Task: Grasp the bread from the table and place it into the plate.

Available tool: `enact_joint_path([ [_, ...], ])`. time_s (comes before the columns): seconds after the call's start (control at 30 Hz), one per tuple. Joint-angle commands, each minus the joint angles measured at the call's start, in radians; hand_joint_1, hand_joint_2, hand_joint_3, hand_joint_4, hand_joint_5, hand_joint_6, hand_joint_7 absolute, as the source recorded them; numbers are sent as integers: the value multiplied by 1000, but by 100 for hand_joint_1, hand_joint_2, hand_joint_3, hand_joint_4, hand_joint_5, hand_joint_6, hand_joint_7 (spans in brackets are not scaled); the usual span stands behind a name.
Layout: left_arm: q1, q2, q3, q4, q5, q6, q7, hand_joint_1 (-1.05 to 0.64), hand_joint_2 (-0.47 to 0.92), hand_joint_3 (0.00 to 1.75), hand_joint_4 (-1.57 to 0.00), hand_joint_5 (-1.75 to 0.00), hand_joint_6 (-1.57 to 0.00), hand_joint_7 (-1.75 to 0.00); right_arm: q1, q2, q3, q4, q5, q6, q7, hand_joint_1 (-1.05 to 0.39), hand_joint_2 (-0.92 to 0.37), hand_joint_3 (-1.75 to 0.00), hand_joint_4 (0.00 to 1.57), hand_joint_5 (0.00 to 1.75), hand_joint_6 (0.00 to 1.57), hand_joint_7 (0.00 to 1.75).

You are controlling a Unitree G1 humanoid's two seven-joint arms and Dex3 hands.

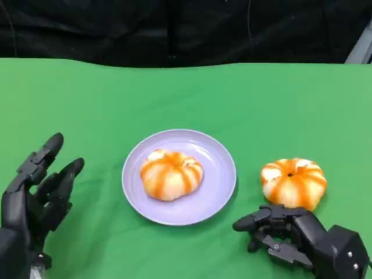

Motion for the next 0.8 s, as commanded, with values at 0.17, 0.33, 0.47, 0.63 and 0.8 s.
enact_joint_path([
  [0.17, 14, 6, -2, 17, 12, -12, -9, -67, 92, 37, -84, -4, -64, -3, 24, -20, -3, 12, -9, 17, -1, -2, -92, -41, 79, 127, 108, 40],
  [0.33, 13, 5, -6, 28, 31, -15, 1, -63, 92, 37, -85, -3, -64, -2, 23, -21, -3, 13, -9, 15, 0, -2, -92, -41, 78, 127, 108, 41],
  [0.47, 20, 42, -46, 51, 105, 2, 3, -13, 92, 30, -104, -8, -90, -8, 29, -20, 0, 6, -15, 18, -6, -3, -92, -41, 78, 126, 107, 41],
  [0.63, 18, 47, -54, 56, 105, 0, -5, -4, 92, 31, -113, -7, -101, -7, 31, -21, 1, 1, -14, 23, -6, -3, -92, -41, 78, 126, 107, 42],
  [0.8, 6, 96, -110, 80, 153, 26, -76, 8, 72, 72, -116, -77, -136, -10, 28, -20, -3, 8, -6, 16, 3, -3, -92, -40, 78, 125, 106, 42],
])
